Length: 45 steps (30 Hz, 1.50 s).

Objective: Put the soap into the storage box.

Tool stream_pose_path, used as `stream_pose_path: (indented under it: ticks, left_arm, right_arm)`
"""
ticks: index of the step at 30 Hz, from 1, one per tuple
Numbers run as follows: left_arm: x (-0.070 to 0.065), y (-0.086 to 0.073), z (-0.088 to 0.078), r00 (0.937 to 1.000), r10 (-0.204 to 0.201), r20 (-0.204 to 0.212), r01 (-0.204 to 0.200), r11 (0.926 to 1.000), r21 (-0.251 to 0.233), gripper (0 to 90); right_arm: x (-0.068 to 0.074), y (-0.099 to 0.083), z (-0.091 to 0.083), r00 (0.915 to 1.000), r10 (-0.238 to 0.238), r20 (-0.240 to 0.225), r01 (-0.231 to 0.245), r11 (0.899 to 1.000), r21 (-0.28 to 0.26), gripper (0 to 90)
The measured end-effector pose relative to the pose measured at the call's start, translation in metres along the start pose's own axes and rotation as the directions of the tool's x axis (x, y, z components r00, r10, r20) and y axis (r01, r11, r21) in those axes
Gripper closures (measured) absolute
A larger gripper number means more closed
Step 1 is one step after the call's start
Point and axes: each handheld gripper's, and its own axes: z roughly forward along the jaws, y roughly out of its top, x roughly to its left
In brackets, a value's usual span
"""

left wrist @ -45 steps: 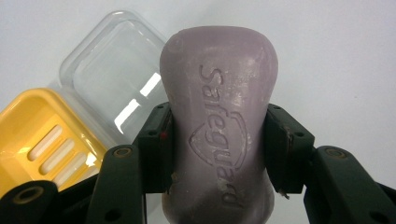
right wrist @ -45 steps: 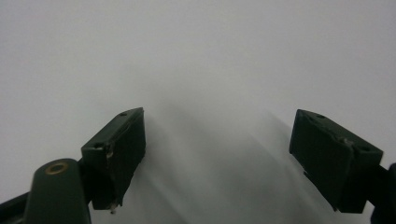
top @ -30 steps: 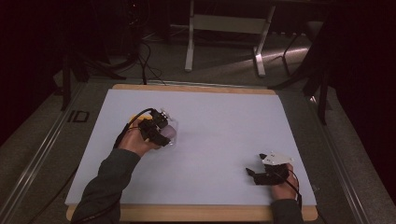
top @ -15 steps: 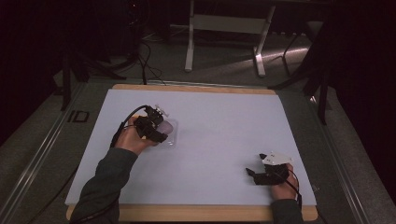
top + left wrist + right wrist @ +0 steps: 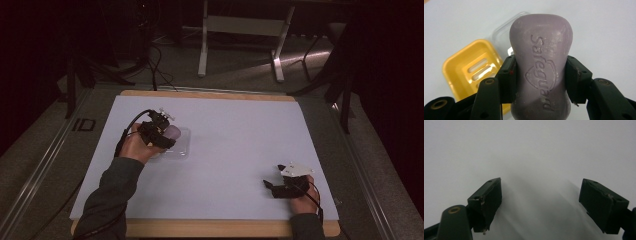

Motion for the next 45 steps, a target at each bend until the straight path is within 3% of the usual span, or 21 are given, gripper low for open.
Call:
stream_pose_path:
  ticks: [21, 36, 44, 45]
  left_arm:
    - [0.017, -0.006, 0.006, 0.9971, -0.072, -0.023, 0.073, 0.9972, 0.015, 49.9]
    - [0.03, -0.01, 0.016, 0.9922, -0.117, -0.042, 0.12, 0.9912, 0.056, 49.9]
    - [0.042, -0.013, 0.025, 0.9829, -0.175, -0.058, 0.179, 0.9807, 0.078, 49.9]
    - [0.046, -0.014, 0.028, 0.9791, -0.192, -0.066, 0.198, 0.9765, 0.086, 49.9]
  right_arm:
    - [0.0, 0.0, 0.0, 1.0, 0.0, 0.001, 0.0, 1.0, -0.001, 18.2]
    - [0.0, 0.0, 0.0, 1.0, 0.0, 0.001, 0.0, 1.0, -0.001, 18.2]
    - [0.0, 0.0, 0.0, 1.0, -0.001, 0.002, 0.001, 1.0, 0.0, 18.2]
    - [0.0, 0.0, 0.0, 1.0, -0.001, 0.002, 0.001, 1.0, 0.0, 18.2]
